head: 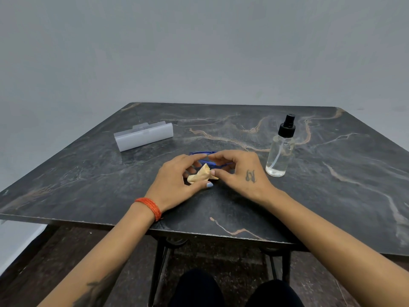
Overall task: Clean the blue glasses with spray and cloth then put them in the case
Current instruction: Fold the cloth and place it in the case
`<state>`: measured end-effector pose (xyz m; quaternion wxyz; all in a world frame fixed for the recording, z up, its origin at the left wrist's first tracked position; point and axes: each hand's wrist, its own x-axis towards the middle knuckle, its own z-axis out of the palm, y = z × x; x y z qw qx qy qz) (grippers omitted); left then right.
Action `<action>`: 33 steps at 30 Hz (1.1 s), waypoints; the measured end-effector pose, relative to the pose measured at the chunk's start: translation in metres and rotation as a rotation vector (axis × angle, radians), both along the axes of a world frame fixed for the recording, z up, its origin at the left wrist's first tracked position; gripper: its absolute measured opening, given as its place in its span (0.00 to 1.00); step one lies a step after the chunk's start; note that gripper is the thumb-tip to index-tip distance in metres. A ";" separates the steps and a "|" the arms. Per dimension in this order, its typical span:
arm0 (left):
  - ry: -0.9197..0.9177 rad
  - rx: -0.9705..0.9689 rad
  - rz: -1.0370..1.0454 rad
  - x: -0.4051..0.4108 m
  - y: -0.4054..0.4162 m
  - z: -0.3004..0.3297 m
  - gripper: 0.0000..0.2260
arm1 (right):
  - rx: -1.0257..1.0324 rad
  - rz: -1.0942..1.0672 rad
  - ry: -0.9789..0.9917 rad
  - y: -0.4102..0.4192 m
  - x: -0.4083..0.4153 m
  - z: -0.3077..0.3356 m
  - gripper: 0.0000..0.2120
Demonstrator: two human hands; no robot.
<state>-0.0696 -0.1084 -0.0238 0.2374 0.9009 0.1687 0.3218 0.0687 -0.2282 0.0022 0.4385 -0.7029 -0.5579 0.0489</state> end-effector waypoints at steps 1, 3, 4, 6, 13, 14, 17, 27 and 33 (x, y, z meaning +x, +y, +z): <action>-0.009 -0.007 0.001 0.000 -0.001 0.001 0.25 | -0.013 0.009 0.004 0.001 -0.001 -0.001 0.15; -0.040 -0.038 0.012 0.000 -0.003 0.002 0.19 | -0.039 0.029 0.012 0.002 -0.001 -0.002 0.15; -0.059 -0.061 0.016 0.001 -0.004 0.003 0.17 | -0.049 0.038 0.011 0.003 -0.002 -0.003 0.15; -0.096 -0.134 0.013 0.001 -0.006 0.005 0.14 | -0.064 0.048 0.007 0.004 -0.002 -0.003 0.14; -0.208 -0.547 -0.172 -0.003 -0.009 0.016 0.14 | -0.025 0.072 0.368 0.005 -0.001 0.006 0.07; -0.223 -0.585 -0.204 -0.004 -0.010 0.018 0.14 | -0.021 0.088 0.441 0.004 -0.002 0.009 0.08; -0.243 -0.657 -0.237 -0.006 -0.015 0.021 0.18 | 0.004 0.136 0.630 0.004 -0.003 0.012 0.09; -0.296 -0.736 -0.108 -0.003 -0.013 0.020 0.09 | 0.002 0.170 0.763 0.002 -0.002 0.007 0.14; -0.380 -0.885 -0.041 -0.004 -0.006 0.020 0.06 | -0.054 0.184 0.815 -0.001 -0.001 0.008 0.14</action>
